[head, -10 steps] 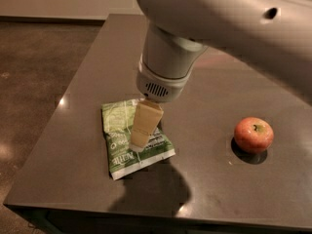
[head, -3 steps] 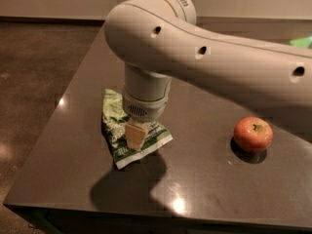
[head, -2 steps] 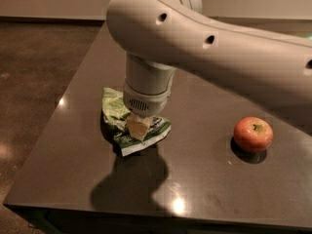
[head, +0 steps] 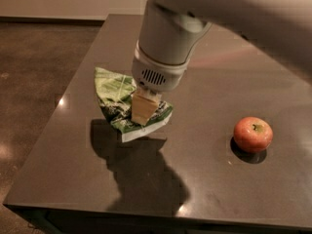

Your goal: Pick green jalapeno chip bag

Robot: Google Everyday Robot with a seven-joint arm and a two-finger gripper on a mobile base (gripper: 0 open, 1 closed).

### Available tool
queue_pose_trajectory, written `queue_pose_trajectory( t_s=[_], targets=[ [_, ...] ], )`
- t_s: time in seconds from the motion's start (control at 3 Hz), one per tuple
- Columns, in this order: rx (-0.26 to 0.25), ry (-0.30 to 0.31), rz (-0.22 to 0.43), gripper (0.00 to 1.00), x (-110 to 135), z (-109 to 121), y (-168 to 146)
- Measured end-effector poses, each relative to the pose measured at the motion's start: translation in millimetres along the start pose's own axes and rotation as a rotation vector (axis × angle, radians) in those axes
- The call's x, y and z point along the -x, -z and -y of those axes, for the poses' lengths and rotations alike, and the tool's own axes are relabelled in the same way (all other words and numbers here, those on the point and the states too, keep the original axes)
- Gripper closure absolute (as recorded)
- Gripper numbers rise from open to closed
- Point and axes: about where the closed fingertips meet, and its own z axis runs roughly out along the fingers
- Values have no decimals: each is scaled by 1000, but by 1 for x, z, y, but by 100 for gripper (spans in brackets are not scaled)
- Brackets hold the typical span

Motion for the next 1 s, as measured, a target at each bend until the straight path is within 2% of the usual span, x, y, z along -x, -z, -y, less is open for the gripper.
queue_pose_trajectory(
  t_s=[0.33,0.67,1.0],
  targets=[
    [2,56,61,100,8,-4,43],
    [-24,109,118,100,25,-8,85],
    [-25,110,118,100,26,-8,86]
  ],
)
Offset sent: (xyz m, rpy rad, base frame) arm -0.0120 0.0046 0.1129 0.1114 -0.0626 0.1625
